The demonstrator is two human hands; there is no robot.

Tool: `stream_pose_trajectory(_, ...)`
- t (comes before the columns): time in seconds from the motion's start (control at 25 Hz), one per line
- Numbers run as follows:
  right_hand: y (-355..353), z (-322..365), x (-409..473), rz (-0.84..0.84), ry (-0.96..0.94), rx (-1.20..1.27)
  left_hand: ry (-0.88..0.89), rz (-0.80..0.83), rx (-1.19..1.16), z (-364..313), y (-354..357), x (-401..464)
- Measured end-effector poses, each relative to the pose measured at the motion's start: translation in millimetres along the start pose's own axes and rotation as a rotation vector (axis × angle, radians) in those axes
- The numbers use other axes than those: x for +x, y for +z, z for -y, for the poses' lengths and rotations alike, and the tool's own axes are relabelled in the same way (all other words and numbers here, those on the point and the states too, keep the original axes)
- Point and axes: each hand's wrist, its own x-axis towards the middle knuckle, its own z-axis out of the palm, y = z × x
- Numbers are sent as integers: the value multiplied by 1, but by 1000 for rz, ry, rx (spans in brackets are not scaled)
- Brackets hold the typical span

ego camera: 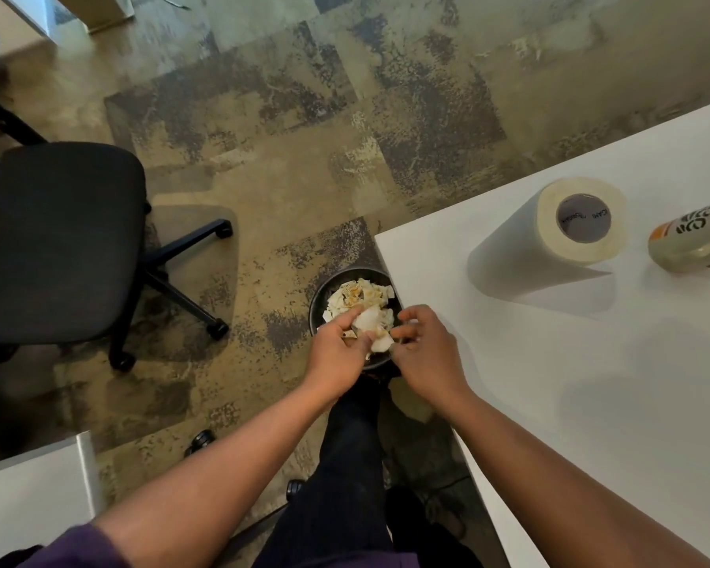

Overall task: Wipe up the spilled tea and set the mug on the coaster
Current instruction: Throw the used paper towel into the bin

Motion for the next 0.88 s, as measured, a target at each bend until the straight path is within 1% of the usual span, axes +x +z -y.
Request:
stream_pose_trajectory(0.08,-14,-1,3,-113,-156,-254,-30,-177,78,-1,7,26)
stream_pose_trajectory(0.12,-22,-5,4,-159,-206,-342,-46,-243,94,-3,10,40)
stream_pose_trajectory(0.2,-35,-16,8,-181,-252,-439,-73,-317,161,-4,15,68)
stream_pose_trajectory(0.28,-43,-27,8,-152,-276,-427,-130,-318,270,1,17,91)
stream_pose_trajectory(0.36,-49,-37,6,-135,-297,-385,-215,-269,386,5,18,103)
stream_pose_trajectory(0.4,-52,-42,5,-137,-306,-371,-228,-243,449,6,19,105)
stream_pose_trajectory(0.48,-55,-52,4,-149,-321,-343,-194,-205,520,6,24,101)
stream_pose_trajectory(0.6,-58,-64,1,-168,-348,-313,-44,-170,409,-5,44,78)
stream_pose_trajectory(0.68,-61,-68,1,-185,-355,-285,63,-169,262,-18,61,59)
stream_pose_trajectory(0.76,-64,-72,1,-203,-346,-246,123,-168,116,-28,75,44)
stream_pose_trajectory(0.8,-67,-75,0,-214,-348,-238,149,-171,95,-32,80,37)
stream_pose_trajectory(0.88,-71,-81,-3,-225,-374,-257,204,-193,167,-35,85,24)
